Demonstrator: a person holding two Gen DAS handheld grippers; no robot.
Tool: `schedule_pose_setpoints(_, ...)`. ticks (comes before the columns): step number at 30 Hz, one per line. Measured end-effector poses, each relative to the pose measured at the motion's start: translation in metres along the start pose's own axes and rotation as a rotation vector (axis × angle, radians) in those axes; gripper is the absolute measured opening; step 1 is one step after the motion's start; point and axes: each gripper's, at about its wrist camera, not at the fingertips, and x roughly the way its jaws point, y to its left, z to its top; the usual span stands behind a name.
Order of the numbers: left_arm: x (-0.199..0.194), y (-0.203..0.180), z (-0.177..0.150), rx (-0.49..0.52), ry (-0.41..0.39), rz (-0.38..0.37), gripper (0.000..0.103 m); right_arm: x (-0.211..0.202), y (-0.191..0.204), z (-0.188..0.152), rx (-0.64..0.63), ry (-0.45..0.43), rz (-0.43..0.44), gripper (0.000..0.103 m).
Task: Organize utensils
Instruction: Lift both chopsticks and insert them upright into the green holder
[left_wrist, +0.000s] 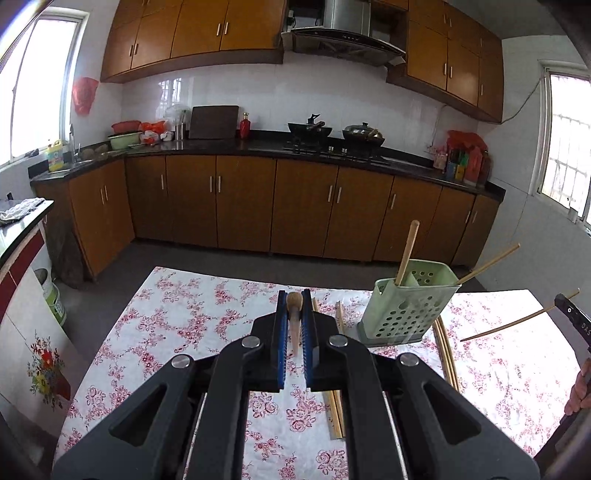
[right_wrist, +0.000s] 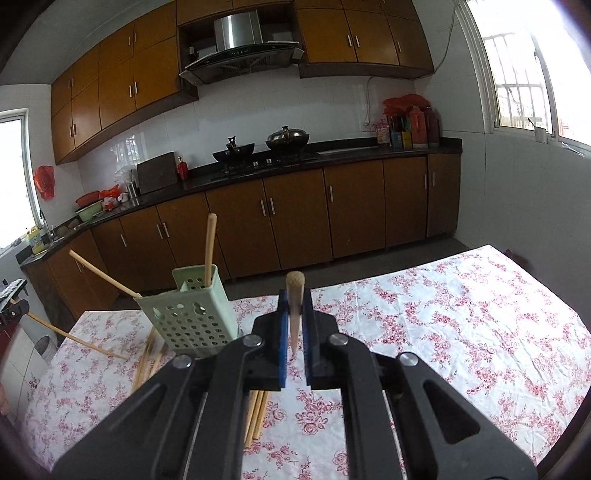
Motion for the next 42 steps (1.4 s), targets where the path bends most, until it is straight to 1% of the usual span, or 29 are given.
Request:
schedule_pose_setpoints(4,-0.020,-0.010,0.018,0.010,-0.027,-0.058,0.007,-0.020,0.006,0.025,0.008,-0.023,0.056,0.008)
schedule_pose_setpoints(11,-0.049,-0.039,0.049,0.011,-0.096,-0.163,0.007,-0.044,0.016,0.062,0.047,-0.012,0.209,0.008)
schedule_pose_setpoints(15,-0.052,-0.058,0.067,-0.001,-0.157,-0.185,0.007,-0.053,0.024,0.077,0.051,-0.034,0.269,0.008)
schedule_pose_setpoints(20,-0.042,-0.083,0.090,-0.029,-0.244,-0.162,0.007,-0.042,0.041,0.095,0.037,-0.066,0.280,0.008)
schedule_pose_setpoints(22,-0.033,-0.089,0.097,-0.053,-0.265,-0.149,0.007,-0.029,0.048,0.102,0.022,-0.058,0.268,0.008)
schedule_pose_setpoints(26,-0.015,-0.096,0.105,-0.084,-0.290,-0.122,0.007,0.003,0.057,0.107,0.005,-0.009,0.250,0.008)
schedule_pose_setpoints(29,0.004,-0.099,0.104,-0.090,-0.275,-0.117,0.007,0.025,0.061,0.107,0.003,0.026,0.246,0.008)
schedule_pose_setpoints(34,0.033,-0.102,0.092,-0.082,-0.200,-0.103,0.007,0.051,0.062,0.101,0.008,0.067,0.248,0.008)
schedule_pose_setpoints(38,0.050,-0.103,0.081,-0.075,-0.147,-0.099,0.007,0.063,0.065,0.096,0.002,0.083,0.248,0.008)
schedule_pose_setpoints(40,0.054,-0.103,0.078,-0.067,-0.121,-0.110,0.007,0.066,0.067,0.093,0.002,0.089,0.243,0.010)
schedule_pose_setpoints(42,0.055,-0.102,0.076,-0.061,-0.115,-0.111,0.007,0.064,0.068,0.091,-0.001,0.082,0.225,0.012)
